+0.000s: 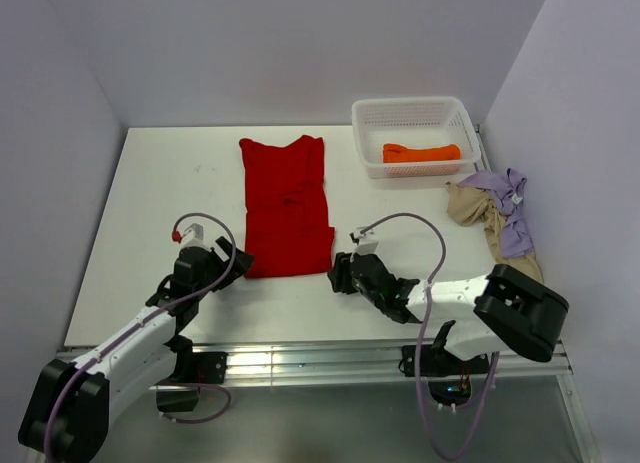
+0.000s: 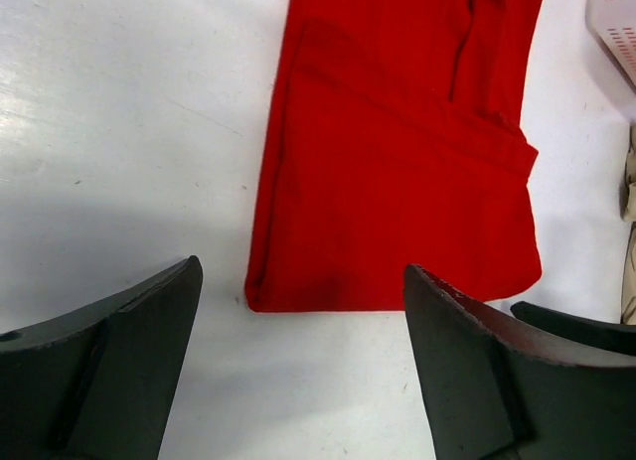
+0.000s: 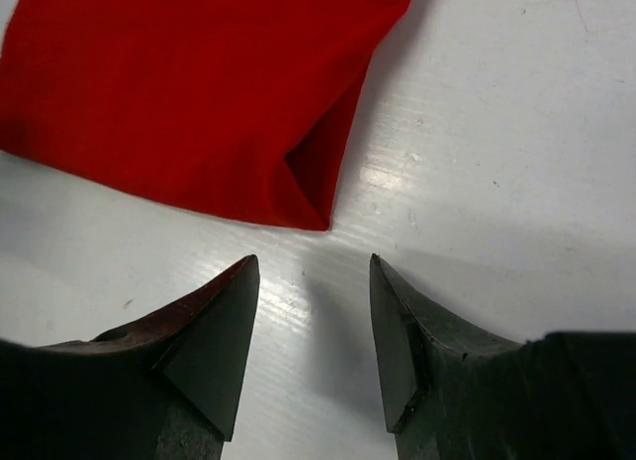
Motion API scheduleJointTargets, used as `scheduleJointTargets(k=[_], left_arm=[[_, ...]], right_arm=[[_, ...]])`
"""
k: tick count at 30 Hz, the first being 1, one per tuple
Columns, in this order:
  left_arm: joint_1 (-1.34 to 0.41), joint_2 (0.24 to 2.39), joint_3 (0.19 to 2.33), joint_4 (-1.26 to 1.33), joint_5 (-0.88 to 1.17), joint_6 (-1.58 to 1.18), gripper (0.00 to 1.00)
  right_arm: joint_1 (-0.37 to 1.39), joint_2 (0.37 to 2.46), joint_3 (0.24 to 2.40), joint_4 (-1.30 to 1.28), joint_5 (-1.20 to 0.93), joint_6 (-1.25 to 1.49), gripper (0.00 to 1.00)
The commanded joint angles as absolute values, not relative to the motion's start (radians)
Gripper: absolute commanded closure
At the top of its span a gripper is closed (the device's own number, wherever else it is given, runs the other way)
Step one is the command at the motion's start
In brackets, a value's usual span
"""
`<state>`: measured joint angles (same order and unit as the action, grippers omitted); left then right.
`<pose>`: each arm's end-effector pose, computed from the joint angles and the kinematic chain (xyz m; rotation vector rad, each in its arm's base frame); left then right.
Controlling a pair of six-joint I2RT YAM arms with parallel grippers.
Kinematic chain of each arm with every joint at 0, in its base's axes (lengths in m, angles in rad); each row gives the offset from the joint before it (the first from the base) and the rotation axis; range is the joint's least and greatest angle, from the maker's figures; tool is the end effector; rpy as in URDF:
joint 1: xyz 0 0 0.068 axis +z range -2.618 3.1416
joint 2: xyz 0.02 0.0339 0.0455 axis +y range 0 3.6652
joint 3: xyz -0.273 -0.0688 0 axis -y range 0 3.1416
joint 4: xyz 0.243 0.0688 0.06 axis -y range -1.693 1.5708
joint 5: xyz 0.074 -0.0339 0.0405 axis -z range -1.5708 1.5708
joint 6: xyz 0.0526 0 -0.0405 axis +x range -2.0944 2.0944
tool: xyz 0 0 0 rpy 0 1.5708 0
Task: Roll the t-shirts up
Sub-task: Fold the tshirt
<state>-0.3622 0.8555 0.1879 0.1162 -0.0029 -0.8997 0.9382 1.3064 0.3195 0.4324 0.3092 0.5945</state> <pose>0.1654 -0.0625 0.1499 -0.5895 2.1337 -0.7273 0.1537 0.1826 0.1420 -0.1833 2.1446 0.5875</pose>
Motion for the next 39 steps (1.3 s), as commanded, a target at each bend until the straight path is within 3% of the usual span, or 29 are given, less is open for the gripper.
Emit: scheduleJointTargets(k=[1, 11, 14, 20, 21, 27, 35, 39], left_arm=[[-0.377, 0.845, 0.173, 0.224, -0.052, -0.877, 0.13], [-0.434, 0.801, 0.163, 0.195, -0.132, -0.897, 0.17], [-0.445, 0.807, 0.164, 0.193, -0.141, -0.9, 0.19], [-0.489, 0.827, 0.17, 0.199, -0.179, -0.91, 0.23], [-0.498, 0.83, 0.173, 0.198, -0.196, -0.911, 0.23], [-0.578, 0.851, 0.152, 0.247, -0.236, -0.931, 0.25], [-0.744, 0.839, 0.084, 0.27, -0.337, -0.96, 0.31], [-0.853, 0.821, 0.078, 0.204, -0.438, -1.021, 0.29]], right_arm=[[0.968, 1.373, 0.327, 0.61, 0.405, 0.523, 0.44], [0.968, 1.546, 0.4, 0.696, 0.371, 0.459, 0.42], [0.966, 1.568, 0.396, 0.716, 0.365, 0.445, 0.47], [0.965, 1.563, 0.351, 0.768, 0.377, 0.462, 0.89], [0.963, 1.549, 0.309, 0.787, 0.388, 0.474, 1.0], [0.963, 1.431, 0.17, 0.845, 0.419, 0.535, 1.0], [0.968, 1.362, 0.118, 0.813, 0.44, 0.569, 1.0], [0.968, 1.354, 0.123, 0.796, 0.446, 0.58, 1.0]])
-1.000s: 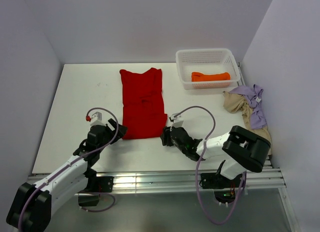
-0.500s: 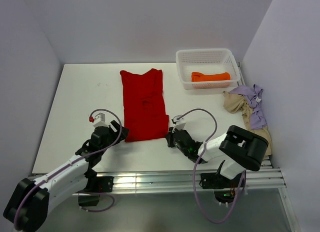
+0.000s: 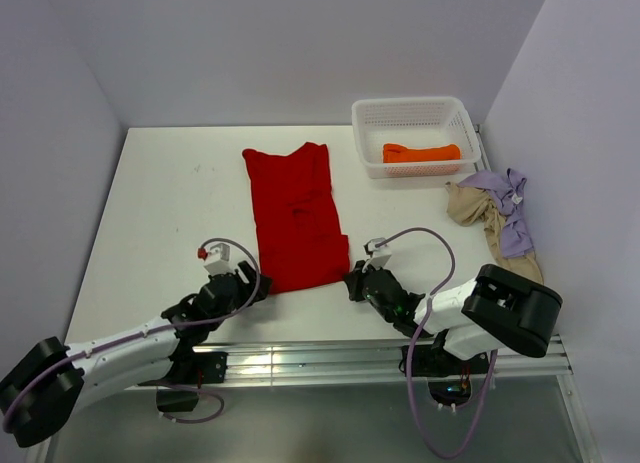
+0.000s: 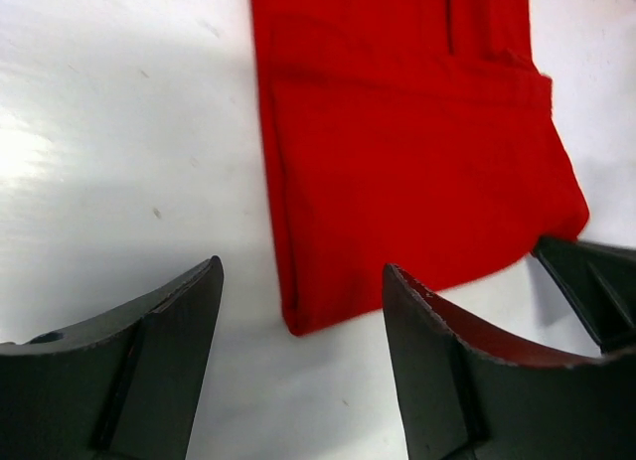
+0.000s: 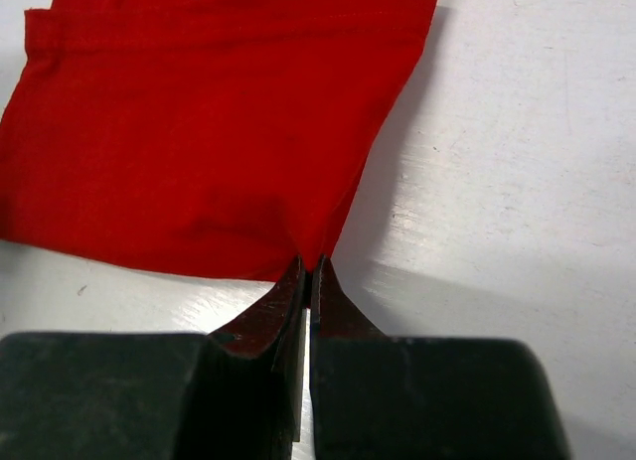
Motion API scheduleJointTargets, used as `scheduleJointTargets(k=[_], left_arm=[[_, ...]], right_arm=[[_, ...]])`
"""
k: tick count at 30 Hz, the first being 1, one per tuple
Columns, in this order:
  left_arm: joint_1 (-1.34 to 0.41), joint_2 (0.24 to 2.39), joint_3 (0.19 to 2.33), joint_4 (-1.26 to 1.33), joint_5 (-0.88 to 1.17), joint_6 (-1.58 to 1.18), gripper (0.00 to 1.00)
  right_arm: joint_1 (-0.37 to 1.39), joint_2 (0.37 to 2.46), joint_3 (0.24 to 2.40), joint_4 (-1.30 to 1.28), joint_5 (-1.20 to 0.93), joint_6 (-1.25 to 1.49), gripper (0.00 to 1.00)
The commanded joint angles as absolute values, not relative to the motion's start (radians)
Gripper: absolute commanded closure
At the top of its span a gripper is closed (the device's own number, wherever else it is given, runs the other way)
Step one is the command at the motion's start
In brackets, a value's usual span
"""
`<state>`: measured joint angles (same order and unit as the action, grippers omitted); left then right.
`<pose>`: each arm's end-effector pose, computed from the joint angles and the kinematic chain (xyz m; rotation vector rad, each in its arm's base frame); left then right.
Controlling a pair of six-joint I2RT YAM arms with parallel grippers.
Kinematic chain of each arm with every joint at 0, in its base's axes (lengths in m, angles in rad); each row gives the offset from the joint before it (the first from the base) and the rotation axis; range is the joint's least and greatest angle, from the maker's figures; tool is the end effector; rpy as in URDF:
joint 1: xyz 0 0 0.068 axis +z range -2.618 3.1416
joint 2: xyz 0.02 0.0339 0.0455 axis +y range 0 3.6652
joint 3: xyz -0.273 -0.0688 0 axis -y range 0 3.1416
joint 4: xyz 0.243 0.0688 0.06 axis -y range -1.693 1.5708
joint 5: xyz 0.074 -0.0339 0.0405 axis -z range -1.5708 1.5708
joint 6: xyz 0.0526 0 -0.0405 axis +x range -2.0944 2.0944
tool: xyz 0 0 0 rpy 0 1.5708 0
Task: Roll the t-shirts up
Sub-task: Fold the tshirt
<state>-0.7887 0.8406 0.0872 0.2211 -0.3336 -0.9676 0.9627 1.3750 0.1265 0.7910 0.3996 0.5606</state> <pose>0.1269 -0.1033 0.1316 -0.3968 2.1156 -0.7121 0.1371 0.1612 0.1157 -0.1540 2.0305 0.5716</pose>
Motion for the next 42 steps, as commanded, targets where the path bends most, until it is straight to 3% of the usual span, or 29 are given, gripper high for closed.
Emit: scheduleJointTargets(k=[1, 13, 27, 30, 33, 42], left_arm=[[-0.892, 0.81, 0.077, 0.196, -0.454, -1.043, 0.29], [-1.031, 0.908, 0.101, 0.146, -0.575, -1.129, 0.36], [-1.037, 1.028, 0.117, 0.228, -0.561, -1.108, 0.6], [-1.037, 1.048, 0.107, 0.267, -0.551, -1.1, 0.73], [-1.037, 1.063, 0.123, 0.247, -0.558, -1.106, 1.0], [-1.037, 0.919, 0.161, 0.098, -0.491, -1.088, 1.0]], right_arm=[[0.968, 1.358, 0.123, 0.798, 0.446, 0.581, 1.0], [0.968, 1.37, 0.132, 0.801, 0.431, 0.581, 1.0], [0.968, 1.348, 0.127, 0.796, 0.399, 0.583, 1.0], [0.968, 1.336, 0.112, 0.819, 0.384, 0.591, 1.0], [0.969, 1.319, 0.103, 0.792, 0.39, 0.607, 1.0], [1.029, 1.203, 0.055, 0.718, 0.396, 0.701, 1.0]])
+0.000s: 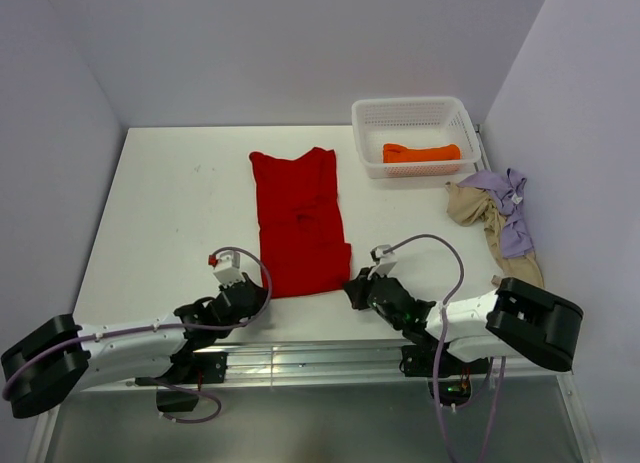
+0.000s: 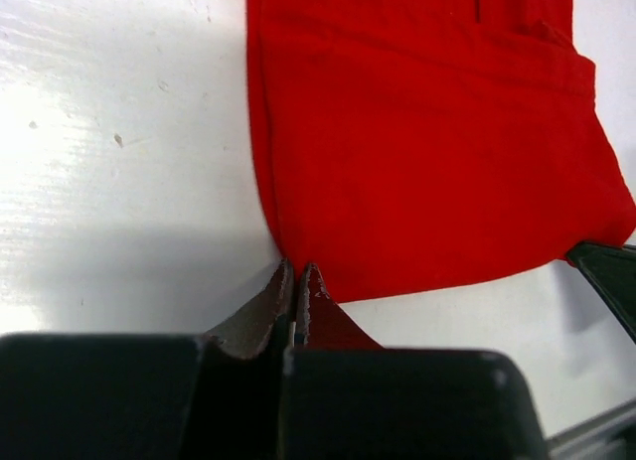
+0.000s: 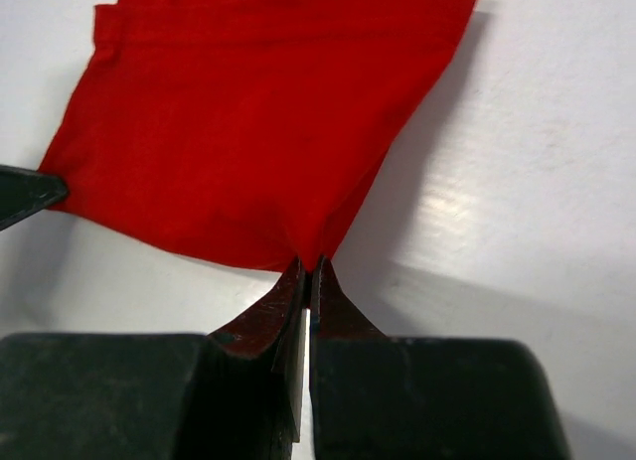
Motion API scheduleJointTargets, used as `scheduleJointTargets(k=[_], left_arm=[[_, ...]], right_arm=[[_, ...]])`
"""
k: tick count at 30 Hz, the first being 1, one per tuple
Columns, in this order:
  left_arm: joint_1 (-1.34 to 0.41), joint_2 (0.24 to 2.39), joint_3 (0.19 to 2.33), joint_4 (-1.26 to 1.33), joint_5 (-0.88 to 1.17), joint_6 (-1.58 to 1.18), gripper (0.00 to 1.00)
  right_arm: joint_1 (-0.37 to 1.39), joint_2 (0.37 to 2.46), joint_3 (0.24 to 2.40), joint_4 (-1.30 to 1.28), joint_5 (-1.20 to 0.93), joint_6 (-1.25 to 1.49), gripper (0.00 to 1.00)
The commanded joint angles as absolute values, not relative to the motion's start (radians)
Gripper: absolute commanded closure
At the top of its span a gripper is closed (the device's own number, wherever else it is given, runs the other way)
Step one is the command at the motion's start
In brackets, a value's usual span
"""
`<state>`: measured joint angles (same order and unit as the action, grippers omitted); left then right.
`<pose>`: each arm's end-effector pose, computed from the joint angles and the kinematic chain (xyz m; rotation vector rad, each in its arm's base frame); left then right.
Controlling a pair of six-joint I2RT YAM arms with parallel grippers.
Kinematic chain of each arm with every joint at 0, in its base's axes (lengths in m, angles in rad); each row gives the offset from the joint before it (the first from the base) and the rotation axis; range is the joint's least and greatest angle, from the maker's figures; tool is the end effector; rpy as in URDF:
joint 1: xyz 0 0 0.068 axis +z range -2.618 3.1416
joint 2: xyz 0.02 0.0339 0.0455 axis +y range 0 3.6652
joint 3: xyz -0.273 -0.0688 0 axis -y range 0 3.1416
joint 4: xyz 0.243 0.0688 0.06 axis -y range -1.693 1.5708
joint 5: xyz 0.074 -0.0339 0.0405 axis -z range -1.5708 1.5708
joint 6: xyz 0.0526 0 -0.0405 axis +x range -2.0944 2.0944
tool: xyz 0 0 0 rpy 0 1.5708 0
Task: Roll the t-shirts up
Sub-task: Fold the tshirt
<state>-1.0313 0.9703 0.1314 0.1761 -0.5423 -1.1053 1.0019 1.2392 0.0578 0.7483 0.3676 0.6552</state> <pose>0.1089 -0.1290 0.1248 -0.3755 2.1634 -0.6392 0.1186 0.1504 0.1179 -0.1124 2.0397 0.7009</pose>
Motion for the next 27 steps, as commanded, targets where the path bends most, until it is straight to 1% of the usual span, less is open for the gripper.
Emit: scheduleJointTargets(k=[1, 3, 5, 8, 11, 12, 16, 18, 21, 23, 27], left_arm=[[-1.037, 0.908, 0.164, 0.083, -0.477, -1.091, 1.0], [-1.037, 0.887, 0.179, 0.028, -0.451, -1.109, 1.0], [-1.037, 0.876, 0.19, 0.003, -0.394, -1.118, 1.0], [-1.037, 0.867, 0.201, -0.035, -0.325, -1.147, 1.0], [-1.037, 0.847, 0.238, -0.141, -0.307, -1.189, 1.0], [-1.037, 0.824, 0.247, -0.211, -0.307, -1.213, 1.0], [-1.037, 0.724, 0.284, -0.352, -0.296, -1.232, 1.0], [-1.037, 0.664, 0.308, -0.393, -0.296, -1.227, 1.0], [-1.037, 0.628, 0.337, -0.466, -0.301, -1.224, 1.0], [-1.037, 0.627, 0.348, -0.479, -0.296, -1.218, 1.0], [-1.037, 0.655, 0.362, -0.494, -0.284, -1.219, 1.0]], right_arm=[[1.051, 1.195, 0.058, 0.689, 0.391, 0.709, 1.0], [1.071, 1.177, 0.084, 0.631, 0.391, 0.748, 1.0], [1.098, 1.17, 0.119, 0.51, 0.391, 0.797, 1.0], [1.13, 1.131, 0.127, 0.394, 0.376, 0.865, 1.0], [1.147, 1.066, 0.13, 0.296, 0.339, 0.908, 1.0], [1.15, 1.051, 0.136, 0.228, 0.33, 0.919, 1.0], [1.158, 0.98, 0.204, 0.033, 0.301, 0.948, 1.0], [1.161, 0.966, 0.212, 0.008, 0.258, 0.936, 1.0], [1.17, 0.959, 0.25, -0.083, 0.275, 0.953, 1.0], [1.175, 0.965, 0.259, -0.083, 0.275, 0.948, 1.0], [1.203, 1.005, 0.313, -0.164, 0.287, 0.951, 1.0]])
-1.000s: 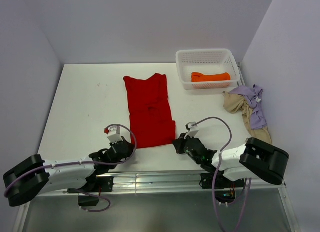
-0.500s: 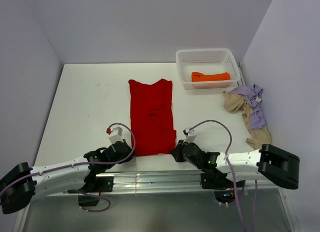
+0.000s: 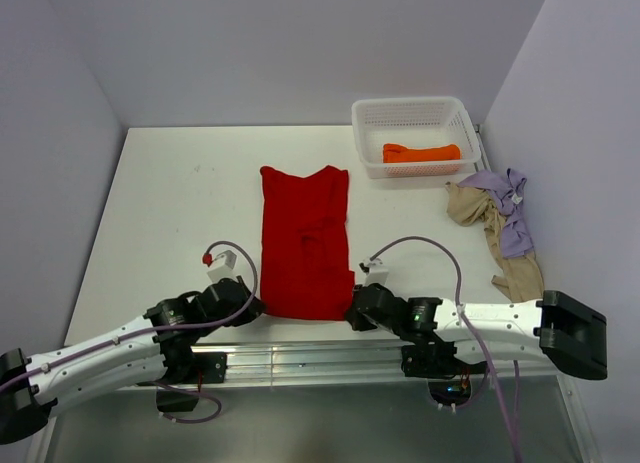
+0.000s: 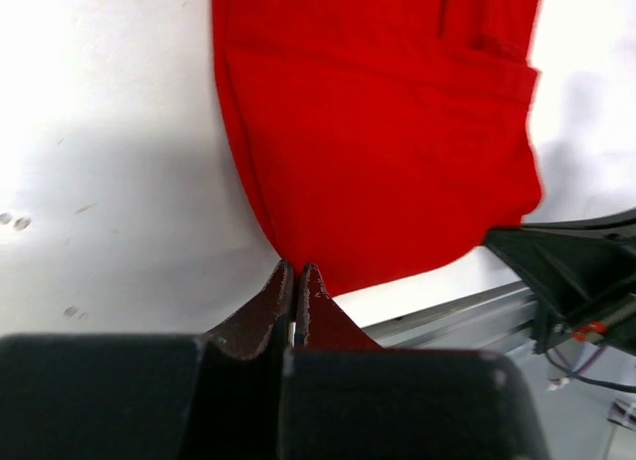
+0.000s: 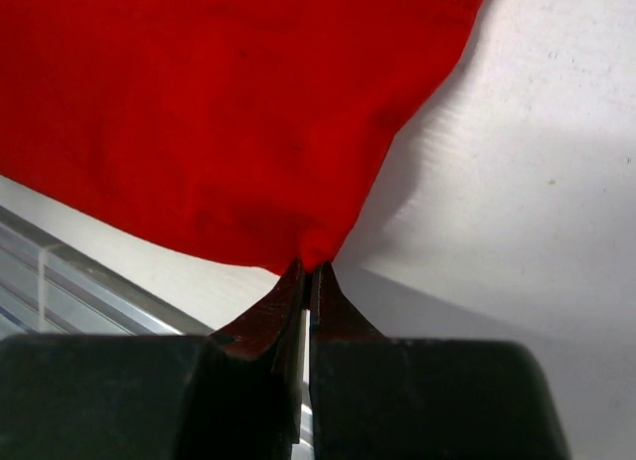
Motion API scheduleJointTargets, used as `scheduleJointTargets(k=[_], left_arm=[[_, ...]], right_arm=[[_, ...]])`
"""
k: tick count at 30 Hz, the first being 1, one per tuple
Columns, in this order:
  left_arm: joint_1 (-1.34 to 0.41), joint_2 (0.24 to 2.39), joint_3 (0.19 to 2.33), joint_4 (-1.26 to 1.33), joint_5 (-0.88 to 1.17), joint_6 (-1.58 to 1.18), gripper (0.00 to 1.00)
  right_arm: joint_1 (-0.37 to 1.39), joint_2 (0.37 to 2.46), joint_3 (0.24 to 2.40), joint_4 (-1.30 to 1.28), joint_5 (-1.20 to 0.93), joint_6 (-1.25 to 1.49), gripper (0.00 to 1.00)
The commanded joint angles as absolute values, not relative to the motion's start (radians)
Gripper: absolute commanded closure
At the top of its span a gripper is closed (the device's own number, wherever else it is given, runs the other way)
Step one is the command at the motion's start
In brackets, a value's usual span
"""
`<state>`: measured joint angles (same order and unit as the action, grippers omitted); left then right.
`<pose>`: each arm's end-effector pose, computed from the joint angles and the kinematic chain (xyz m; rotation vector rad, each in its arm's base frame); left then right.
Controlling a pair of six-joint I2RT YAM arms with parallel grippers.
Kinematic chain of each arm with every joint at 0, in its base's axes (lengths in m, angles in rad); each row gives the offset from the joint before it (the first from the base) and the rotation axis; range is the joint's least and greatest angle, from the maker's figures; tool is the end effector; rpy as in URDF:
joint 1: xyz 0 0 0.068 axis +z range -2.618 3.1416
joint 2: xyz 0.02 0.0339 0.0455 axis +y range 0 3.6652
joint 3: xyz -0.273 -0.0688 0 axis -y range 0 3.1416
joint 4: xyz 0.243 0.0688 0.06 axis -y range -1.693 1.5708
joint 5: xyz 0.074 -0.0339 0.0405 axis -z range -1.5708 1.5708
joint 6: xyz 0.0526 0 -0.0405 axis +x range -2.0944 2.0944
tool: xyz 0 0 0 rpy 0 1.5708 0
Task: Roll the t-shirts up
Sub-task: Fold the tshirt
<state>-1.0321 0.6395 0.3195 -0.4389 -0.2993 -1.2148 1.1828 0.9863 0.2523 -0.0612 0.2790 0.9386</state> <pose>0.0855 -0.1128 0.1714 -0.3770 2.3963 -0.7802 0.0804 0.1585 0.1340 -0.1582 2.4382 0.7024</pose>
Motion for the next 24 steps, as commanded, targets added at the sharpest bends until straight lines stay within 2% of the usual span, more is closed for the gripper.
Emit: scheduleJointTargets(k=[1, 8, 16, 24], left_arm=[[-1.037, 0.658, 0.37, -0.503, -0.285, -1.221, 1.0], [-1.035, 0.641, 0.416, -0.572, -0.288, -1.215, 1.0], [-1.035, 0.673, 0.417, -0.554, -0.276, -1.206, 1.0], [-1.0, 0.755, 0.503, -0.571, -0.261, -1.164, 1.0]], right_arm=[[1.206, 1.024, 0.348, -0.188, 0.288, 0.948, 1.0], [1.219, 1.072, 0.505, -0.447, 0.285, 0.93, 0.99], [1.22, 1.009, 0.578, -0.574, 0.278, 0.908, 0.93], [1.218, 1.029, 0.673, -0.638, 0.293, 0.845, 0.99]])
